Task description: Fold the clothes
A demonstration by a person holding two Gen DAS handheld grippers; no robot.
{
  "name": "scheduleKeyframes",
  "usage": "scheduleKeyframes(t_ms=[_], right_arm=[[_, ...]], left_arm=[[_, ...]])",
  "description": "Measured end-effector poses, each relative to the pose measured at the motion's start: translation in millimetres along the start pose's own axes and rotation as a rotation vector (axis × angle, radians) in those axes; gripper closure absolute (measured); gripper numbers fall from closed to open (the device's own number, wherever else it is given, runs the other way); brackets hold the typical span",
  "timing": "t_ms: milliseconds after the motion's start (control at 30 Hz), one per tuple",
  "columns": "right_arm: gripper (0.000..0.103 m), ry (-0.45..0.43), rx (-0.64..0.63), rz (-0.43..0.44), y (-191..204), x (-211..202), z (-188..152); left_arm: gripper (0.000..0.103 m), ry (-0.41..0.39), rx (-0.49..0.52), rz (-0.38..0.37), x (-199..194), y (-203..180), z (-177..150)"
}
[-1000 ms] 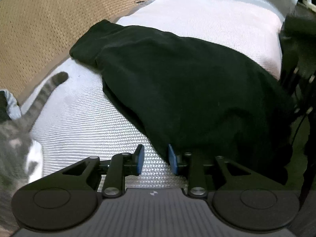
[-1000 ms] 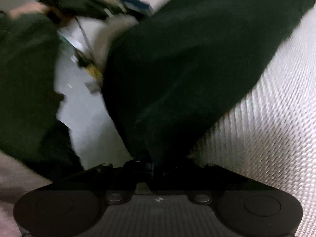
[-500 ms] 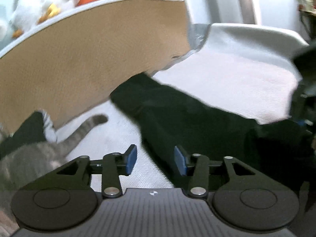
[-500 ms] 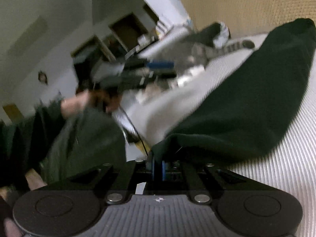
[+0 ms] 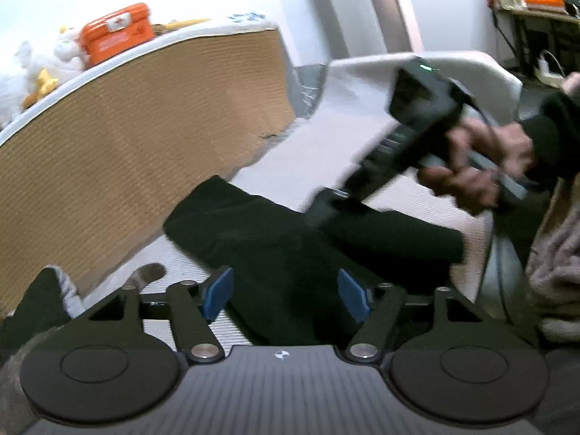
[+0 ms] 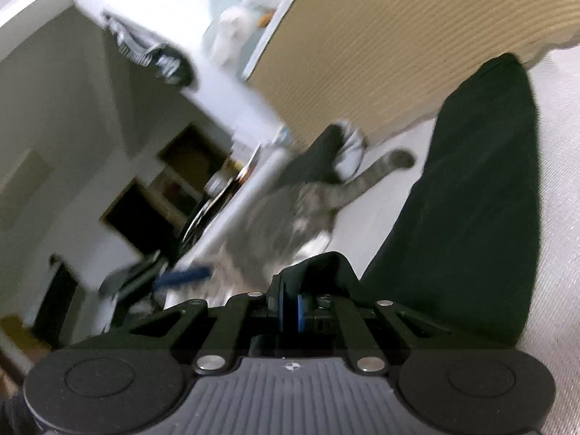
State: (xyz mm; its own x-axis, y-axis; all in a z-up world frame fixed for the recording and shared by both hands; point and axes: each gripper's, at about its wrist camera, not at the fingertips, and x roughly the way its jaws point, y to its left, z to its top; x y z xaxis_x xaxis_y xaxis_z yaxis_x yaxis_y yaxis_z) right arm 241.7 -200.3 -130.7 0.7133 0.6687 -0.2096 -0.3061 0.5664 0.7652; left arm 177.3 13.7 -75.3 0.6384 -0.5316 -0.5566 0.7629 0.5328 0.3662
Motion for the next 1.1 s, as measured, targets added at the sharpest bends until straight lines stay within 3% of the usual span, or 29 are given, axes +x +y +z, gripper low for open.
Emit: scheduleKeyframes(t_ms=[100,200,367,533,667,800,900,1100], right_arm=[[0.095,-0.076,0.13,-0.037,-20.9,-0.7,9.5],[0.095,-0.137,0.228,-0.089,-40.4,-1.3,16.6],[0.095,-0.17,0.311,-0.168,-60.4,-4.8,22.0],[0.095,-0.198,0.359,-0.215,-69.9,-11.5,15.5],[0.095,-0.236,0.473,-0.271,-90.3,-25.1,1.5],[0.095,-0.213,0.479,-0.276,-98.6,-27.6,-6.2],[0.095,-0.209,0.475,-0.277,-98.0,-27.6,-7.4],[0.095,-0.2,0.468,-0.272,-99.5,-27.6,-7.4]], left_arm=[[0.025,0.039,0.08,0.001,9.3,-12.9,-0.4],[0.025,0.053,0.096,-0.001,15.8,-17.5,-4.1],[0.024,0.084,0.168,-0.029,23.9,-28.8,-6.9],[0.024,0.138,0.298,-0.003,43.3,-48.9,-18.9],[0.024,0.162,0.323,0.018,55.3,-51.8,-27.0],[0.021,0.1,0.318,0.068,51.2,-51.1,-22.8],[0.02,0.077,0.376,0.093,52.4,-59.1,-22.8],[0.019,0.121,0.551,0.067,65.3,-83.4,-30.5]])
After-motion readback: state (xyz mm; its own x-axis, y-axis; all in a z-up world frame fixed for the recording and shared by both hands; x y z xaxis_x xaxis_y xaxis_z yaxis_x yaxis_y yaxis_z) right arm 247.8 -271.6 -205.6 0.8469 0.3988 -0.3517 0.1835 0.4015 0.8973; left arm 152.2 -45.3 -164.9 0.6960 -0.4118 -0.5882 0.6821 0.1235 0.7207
